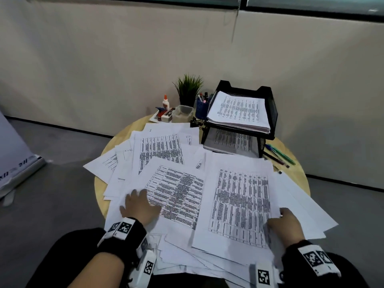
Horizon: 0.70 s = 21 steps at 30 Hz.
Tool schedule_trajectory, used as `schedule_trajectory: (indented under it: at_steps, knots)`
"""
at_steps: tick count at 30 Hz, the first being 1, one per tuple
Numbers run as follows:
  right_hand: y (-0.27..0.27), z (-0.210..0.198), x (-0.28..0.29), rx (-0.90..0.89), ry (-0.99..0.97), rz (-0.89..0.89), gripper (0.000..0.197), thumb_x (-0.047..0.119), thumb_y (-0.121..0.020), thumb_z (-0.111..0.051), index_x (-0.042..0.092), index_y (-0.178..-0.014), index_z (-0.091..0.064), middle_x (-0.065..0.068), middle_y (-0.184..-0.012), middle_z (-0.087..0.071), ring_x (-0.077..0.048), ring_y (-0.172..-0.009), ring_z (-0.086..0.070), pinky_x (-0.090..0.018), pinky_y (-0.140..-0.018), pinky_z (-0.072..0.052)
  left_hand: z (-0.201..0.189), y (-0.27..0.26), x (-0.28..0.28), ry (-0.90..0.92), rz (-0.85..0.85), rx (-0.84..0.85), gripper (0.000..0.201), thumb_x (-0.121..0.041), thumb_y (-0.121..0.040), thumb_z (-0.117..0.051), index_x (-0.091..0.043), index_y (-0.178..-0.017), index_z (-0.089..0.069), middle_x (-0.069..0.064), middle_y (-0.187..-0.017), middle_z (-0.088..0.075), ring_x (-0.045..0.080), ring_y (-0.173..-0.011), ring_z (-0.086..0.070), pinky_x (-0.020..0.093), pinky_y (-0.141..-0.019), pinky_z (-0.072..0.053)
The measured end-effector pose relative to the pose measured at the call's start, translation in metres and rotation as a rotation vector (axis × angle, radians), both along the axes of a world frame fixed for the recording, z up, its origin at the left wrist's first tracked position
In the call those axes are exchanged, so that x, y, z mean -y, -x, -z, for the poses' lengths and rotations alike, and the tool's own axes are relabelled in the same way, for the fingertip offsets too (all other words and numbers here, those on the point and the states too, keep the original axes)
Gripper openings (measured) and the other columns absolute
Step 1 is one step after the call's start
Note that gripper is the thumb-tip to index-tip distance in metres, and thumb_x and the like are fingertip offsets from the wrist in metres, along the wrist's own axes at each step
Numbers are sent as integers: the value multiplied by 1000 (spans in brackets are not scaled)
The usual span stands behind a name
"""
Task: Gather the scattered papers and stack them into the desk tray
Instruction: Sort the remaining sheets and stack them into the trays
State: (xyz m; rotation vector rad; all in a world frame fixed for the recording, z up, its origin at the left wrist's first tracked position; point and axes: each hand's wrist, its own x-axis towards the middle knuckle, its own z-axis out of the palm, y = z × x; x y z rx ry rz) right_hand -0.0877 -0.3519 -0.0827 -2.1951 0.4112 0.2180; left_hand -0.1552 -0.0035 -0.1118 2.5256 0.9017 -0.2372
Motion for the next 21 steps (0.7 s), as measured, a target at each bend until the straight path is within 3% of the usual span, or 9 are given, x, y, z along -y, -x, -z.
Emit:
schedule_trajectory:
  at_steps: [2,5,8,10,11,14,16,18,21]
  knots:
    - [1,3,4,-69,57,0,12,-8,-80,-50,0,-77,-42,-14,-71,-49,-21,-59,-43,-31,-55,-36,-2,1,-6,35,-112,-31,95,-61,-74,-63,-14,-145,-22,18,-152,-17,37,-141,-14,54,-112,-19]
    - [5,9,2,-89,45,-4,28,1,-76,-65,-2,-95,-45,-13,-78,-54,-23,-68,-50,-28,-53,-38,-11,4,-10,41,-176,-41,108,-62,-71,-67,-9,-148,-13,19,-151,-19,37,-139,-18,49,-112,-23]
    - [6,17,-11,-86,23,-3,63,9,-66,-77,-5,-116,-42,-21,-97,-61,-30,-85,-60,-31,-58,-47,-15,6,-15,-1,-212,-4,93,-52,-71,-71,-10,-141,-26,18,-141,-35,36,-130,-34,45,-105,-31]
    - [6,20,-19,-84,-46,30,67,0,-63,-73,-3,-120,-38,-23,-84,-63,-30,-68,-64,-35,-52,-54,-11,4,-21,19,-227,79,70,-37,-73,-71,-10,-130,-40,16,-128,-50,34,-118,-48,41,-97,-39]
    - [8,18,-20,-80,-76,48,64,-6,-66,-69,-2,-121,-38,-21,-74,-61,-26,-56,-59,-27,-43,-50,-11,3,-22,65,-223,141,57,-27,-76,-70,-9,-124,-45,16,-121,-56,33,-110,-55,38,-90,-43]
    - [5,13,-19,-46,-109,43,41,-16,-72,-59,-6,-110,-47,-13,-62,-52,-18,-44,-44,-13,-31,-30,-9,1,-21,181,-159,272,22,-9,-81,-60,-5,-103,-59,17,-104,-65,28,-89,-58,29,-72,-42]
    - [3,10,-18,-39,-70,-24,19,-14,-72,-59,-9,-90,-57,-12,-61,-50,-17,-45,-40,-17,-34,-28,-8,1,-19,212,-99,266,18,-7,-83,-57,-3,-99,-62,18,-102,-64,29,-93,-58,27,-72,-39]
    - [-1,12,-14,-54,-50,-6,11,-12,-70,-60,-2,-70,-54,-12,-57,-47,-19,-47,-40,-21,-40,-28,-5,-1,-20,287,-120,287,14,-3,-84,-54,0,-96,-61,22,-102,-63,31,-92,-60,28,-75,-44]
    - [-3,10,-5,-18,-44,17,13,-11,-69,-62,-2,-63,-54,-16,-58,-52,-23,-53,-47,-28,-51,-35,-8,-3,-24,515,-287,405,13,6,-83,-45,-1,-73,-51,26,-79,-60,37,-67,-65,44,-59,-58]
